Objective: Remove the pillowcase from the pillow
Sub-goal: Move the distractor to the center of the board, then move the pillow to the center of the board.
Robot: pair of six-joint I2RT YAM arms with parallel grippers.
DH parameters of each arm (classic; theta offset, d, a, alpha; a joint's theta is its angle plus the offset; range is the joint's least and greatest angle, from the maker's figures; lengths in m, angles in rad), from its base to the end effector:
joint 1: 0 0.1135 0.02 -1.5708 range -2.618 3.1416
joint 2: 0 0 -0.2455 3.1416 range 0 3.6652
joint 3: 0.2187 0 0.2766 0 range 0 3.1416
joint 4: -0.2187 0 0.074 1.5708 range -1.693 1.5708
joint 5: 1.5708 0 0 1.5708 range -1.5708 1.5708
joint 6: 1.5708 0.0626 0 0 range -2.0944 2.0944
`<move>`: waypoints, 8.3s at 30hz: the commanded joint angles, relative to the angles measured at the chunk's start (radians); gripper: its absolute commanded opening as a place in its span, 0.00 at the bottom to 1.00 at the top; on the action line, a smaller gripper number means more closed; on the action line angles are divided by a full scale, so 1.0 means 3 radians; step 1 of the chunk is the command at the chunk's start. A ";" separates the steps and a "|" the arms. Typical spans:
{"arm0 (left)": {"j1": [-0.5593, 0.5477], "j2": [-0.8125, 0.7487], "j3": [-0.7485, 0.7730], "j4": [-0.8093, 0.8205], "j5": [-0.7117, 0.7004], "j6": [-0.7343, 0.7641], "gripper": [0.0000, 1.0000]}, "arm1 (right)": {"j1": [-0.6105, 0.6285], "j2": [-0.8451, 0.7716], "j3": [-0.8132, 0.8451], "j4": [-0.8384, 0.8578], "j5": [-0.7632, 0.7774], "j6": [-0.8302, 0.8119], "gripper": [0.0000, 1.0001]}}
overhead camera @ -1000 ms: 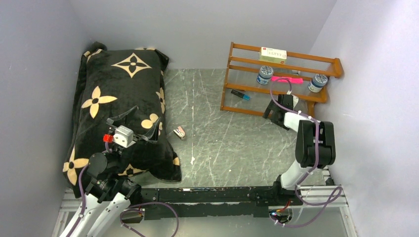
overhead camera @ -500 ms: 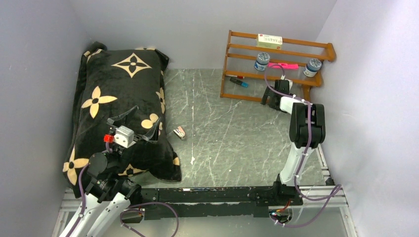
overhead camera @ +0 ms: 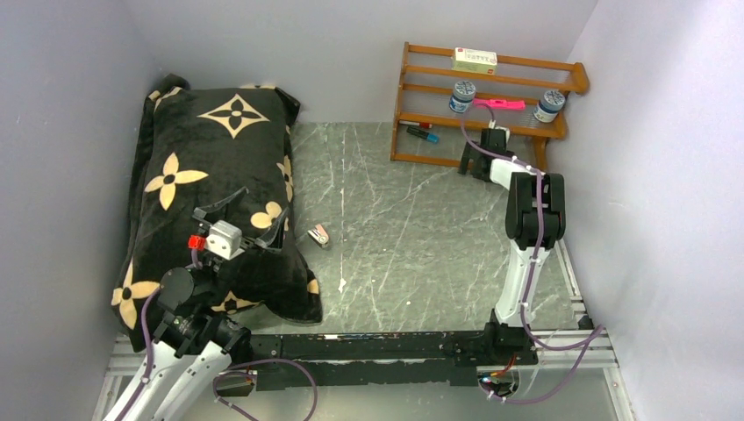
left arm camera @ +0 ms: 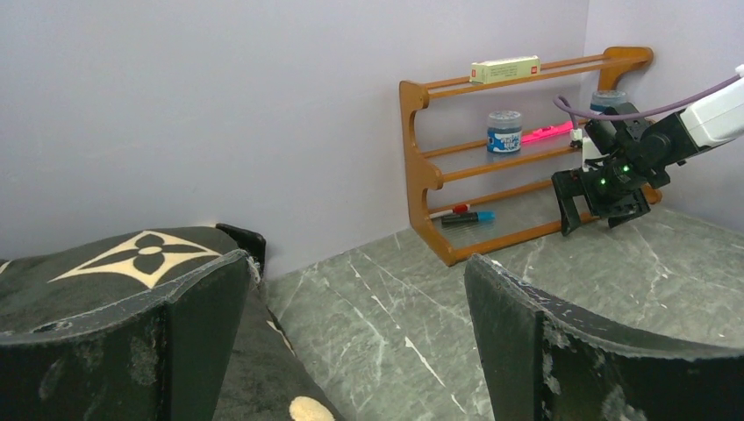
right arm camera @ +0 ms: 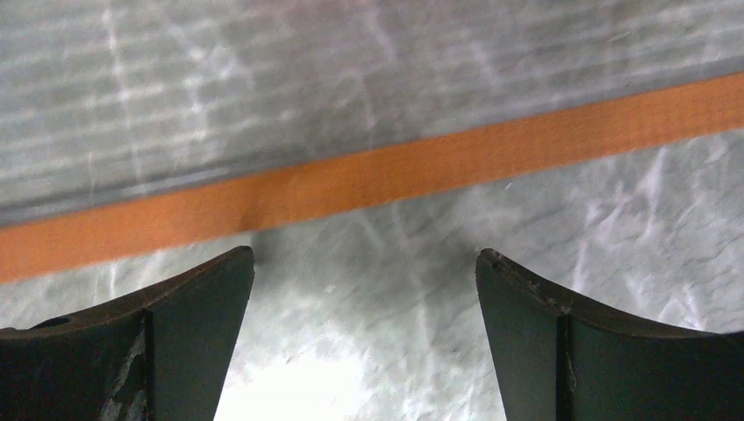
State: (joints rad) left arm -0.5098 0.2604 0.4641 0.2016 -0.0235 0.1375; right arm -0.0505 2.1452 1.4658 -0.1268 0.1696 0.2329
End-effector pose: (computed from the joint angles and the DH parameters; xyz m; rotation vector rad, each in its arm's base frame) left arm 0.1409 -0.0771 0.3440 0.3526 1.1169 -0.3153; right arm 0.4939 -0.0355 0.0987 0.4138 2.3286 -0.1135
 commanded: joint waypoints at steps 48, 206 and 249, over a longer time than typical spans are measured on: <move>0.0028 0.0296 0.0151 -0.0112 -0.0740 -0.0075 0.97 | 0.3222 -0.0085 -0.1474 0.2179 0.0973 -0.0179 1.00; -0.0219 0.3478 0.2801 -0.1661 0.0319 -0.2578 0.61 | 0.2203 -0.4135 -0.2950 0.0628 -0.1564 0.0910 1.00; 0.0324 0.1557 0.1010 -0.1127 -0.0647 -0.1069 0.96 | 0.2522 -0.2964 -0.2425 0.0257 -0.1196 0.0061 0.00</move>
State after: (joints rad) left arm -0.4202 0.7452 0.7380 -0.1810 -0.2394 -0.2043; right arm 0.8055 1.2915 0.6827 0.0517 -0.3012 0.3275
